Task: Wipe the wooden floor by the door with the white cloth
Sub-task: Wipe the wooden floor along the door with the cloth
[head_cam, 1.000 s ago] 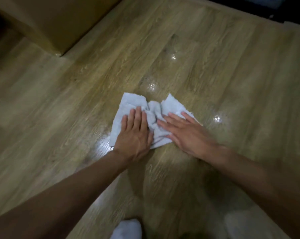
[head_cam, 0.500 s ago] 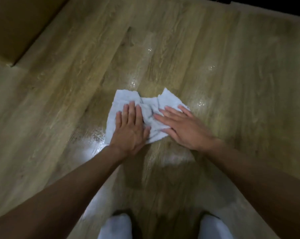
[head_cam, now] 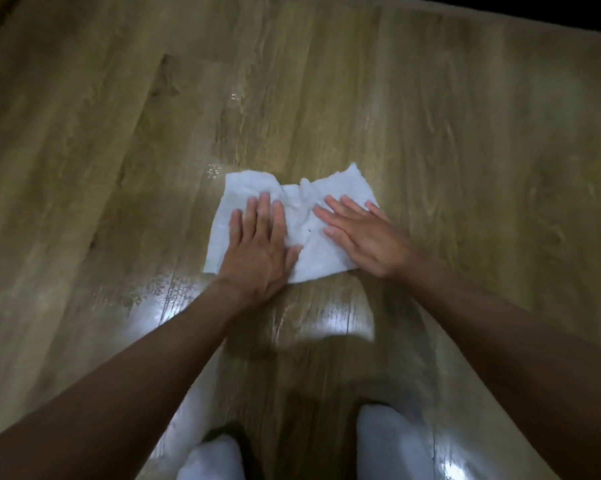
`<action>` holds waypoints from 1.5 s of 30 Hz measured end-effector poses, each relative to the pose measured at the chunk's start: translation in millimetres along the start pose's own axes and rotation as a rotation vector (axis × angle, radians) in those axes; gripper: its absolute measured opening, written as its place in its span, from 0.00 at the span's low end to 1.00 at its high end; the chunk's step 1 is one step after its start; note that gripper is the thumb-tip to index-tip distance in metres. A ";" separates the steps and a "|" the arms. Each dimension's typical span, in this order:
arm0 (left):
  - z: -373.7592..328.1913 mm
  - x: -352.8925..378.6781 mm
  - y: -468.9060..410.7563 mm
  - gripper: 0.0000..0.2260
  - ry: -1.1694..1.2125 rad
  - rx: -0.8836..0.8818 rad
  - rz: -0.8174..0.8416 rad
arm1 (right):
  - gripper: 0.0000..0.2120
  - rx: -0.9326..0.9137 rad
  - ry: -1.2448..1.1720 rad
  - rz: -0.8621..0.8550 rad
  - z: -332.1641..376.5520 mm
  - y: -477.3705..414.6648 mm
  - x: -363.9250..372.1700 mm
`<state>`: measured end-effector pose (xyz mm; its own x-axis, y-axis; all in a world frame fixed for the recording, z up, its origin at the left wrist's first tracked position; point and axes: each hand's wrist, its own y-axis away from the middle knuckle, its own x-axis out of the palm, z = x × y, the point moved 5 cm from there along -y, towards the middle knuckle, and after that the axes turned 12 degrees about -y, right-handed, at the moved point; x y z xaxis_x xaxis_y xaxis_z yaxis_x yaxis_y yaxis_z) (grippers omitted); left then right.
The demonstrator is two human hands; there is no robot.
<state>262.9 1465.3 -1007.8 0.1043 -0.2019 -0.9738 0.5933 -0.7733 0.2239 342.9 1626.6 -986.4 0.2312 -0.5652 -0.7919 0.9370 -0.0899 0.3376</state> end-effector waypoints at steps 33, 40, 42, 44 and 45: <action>-55.7 -16.4 -57.9 0.32 0.004 0.007 0.037 | 0.19 0.228 -0.042 -0.355 -15.4 31.3 -3.3; -114.0 -15.7 -34.0 0.32 -0.057 0.111 -0.008 | 0.16 0.045 -0.142 -0.405 -73.0 82.1 -21.4; -112.4 -16.4 -49.0 0.31 -0.048 0.072 0.035 | 0.24 0.117 -0.224 -0.243 -76.9 67.0 -24.4; -103.9 -20.8 -62.9 0.33 -0.035 0.032 0.044 | 0.28 0.163 -0.125 -0.159 -70.8 56.1 -20.4; -100.8 -22.6 -66.8 0.33 -0.037 0.015 0.042 | 0.27 0.147 -0.077 -0.151 -68.4 56.6 -16.9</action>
<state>301.3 1582.1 -1004.7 0.0993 -0.2560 -0.9616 0.5770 -0.7725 0.2653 409.9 1687.1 -988.7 0.0657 -0.5966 -0.7998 0.9097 -0.2935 0.2936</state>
